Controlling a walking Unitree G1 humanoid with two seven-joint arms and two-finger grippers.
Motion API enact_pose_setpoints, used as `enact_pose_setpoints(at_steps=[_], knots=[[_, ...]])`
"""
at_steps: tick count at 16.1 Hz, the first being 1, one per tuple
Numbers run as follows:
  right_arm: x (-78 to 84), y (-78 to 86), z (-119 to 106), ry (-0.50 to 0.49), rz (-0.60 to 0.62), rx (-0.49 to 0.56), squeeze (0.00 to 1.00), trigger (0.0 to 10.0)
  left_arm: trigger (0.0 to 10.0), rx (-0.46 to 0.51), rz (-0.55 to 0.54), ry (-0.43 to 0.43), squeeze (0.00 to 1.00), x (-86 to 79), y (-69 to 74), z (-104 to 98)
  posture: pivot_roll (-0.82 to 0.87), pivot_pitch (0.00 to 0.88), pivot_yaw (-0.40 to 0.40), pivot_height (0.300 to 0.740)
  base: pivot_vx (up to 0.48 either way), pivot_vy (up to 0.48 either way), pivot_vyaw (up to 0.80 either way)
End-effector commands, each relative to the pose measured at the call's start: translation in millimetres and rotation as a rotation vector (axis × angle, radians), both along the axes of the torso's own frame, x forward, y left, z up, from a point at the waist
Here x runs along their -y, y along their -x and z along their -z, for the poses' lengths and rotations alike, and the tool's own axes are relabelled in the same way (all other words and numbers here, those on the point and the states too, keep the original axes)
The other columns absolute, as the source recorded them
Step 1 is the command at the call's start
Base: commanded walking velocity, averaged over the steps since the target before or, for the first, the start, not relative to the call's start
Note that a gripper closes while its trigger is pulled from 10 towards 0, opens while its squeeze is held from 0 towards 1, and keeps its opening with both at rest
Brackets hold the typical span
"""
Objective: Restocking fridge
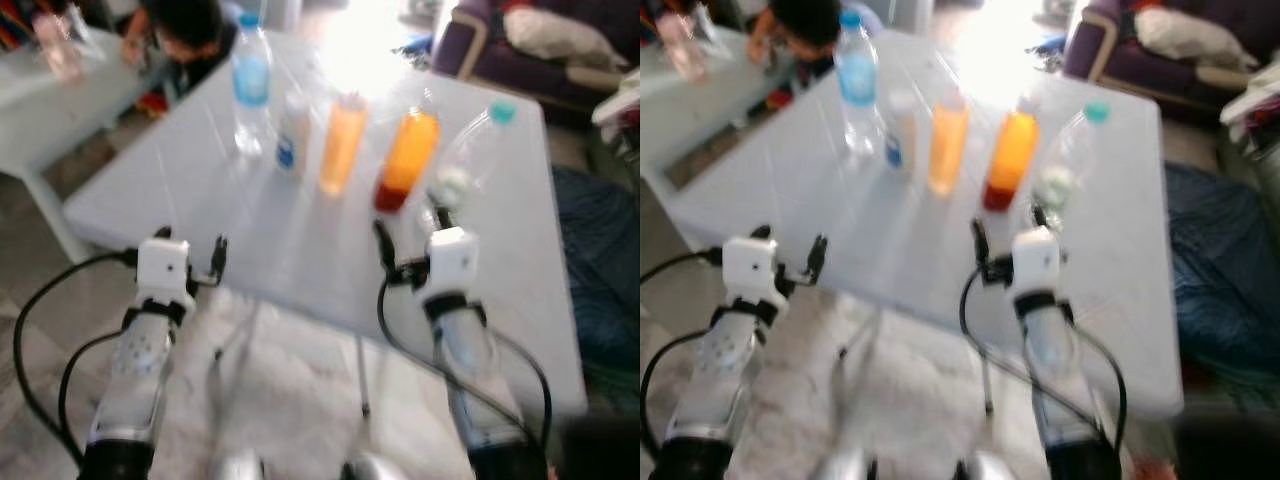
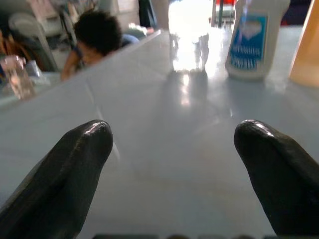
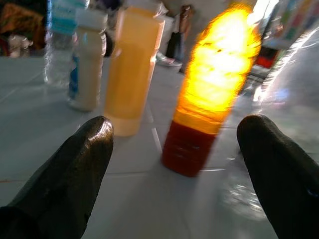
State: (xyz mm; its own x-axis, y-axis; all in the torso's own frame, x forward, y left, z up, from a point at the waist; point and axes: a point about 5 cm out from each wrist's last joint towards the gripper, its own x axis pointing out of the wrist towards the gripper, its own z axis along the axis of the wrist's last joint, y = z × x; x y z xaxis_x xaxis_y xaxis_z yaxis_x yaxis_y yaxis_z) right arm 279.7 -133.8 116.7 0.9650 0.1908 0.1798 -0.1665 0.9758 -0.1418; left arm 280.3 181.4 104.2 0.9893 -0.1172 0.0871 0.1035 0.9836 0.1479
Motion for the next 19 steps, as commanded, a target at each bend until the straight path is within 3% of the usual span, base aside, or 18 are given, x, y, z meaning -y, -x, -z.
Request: enact_pose_setpoints(at_steps=[1,4,9,12,16,19], knots=[[12.2,2.4,3.6,0.021,0.034,-0.014,0.00,10.0,10.0,-0.001,0.038,0.026,0.00,11.9,2.1,1.7,0.06,0.118,-0.061,0.740,0.000,0.000,0.00],[10.6,1.8,4.1,0.018,0.032,-0.019,0.00,10.0,10.0,-0.002,0.045,0.024,0.00,12.6,2.9,1.4,0.06,0.122,-0.062,0.740,0.000,0.000,0.00],[9.1,-1.1,-4.4,0.021,0.041,0.018,0.00,10.0,10.0,-0.003,0.048,0.025,0.00,12.7,2.8,0.7,0.06,0.124,-0.056,0.740,0.000,0.000,-0.77],[12.5,-9.0,-21.3,0.012,0.060,0.076,0.00,10.0,10.0,0.003,0.046,0.026,0.00,11.6,2.4,-1.7,0.07,0.124,-0.048,0.740,0.000,0.000,-0.47],[16.4,-22.6,-52.6,0.004,0.043,0.165,0.00,10.0,10.0,-0.031,-0.024,0.020,0.00,-7.2,10.4,3.9,0.07,0.131,-0.035,0.740,0.000,0.000,0.00],[20.1,-37.4,-93.5,0.002,0.045,0.282,0.00,10.0,10.0,-0.036,-0.027,0.013,0.00,-8.9,13.5,4.5,0.08,0.132,-0.035,0.740,0.000,0.000,0.00]])
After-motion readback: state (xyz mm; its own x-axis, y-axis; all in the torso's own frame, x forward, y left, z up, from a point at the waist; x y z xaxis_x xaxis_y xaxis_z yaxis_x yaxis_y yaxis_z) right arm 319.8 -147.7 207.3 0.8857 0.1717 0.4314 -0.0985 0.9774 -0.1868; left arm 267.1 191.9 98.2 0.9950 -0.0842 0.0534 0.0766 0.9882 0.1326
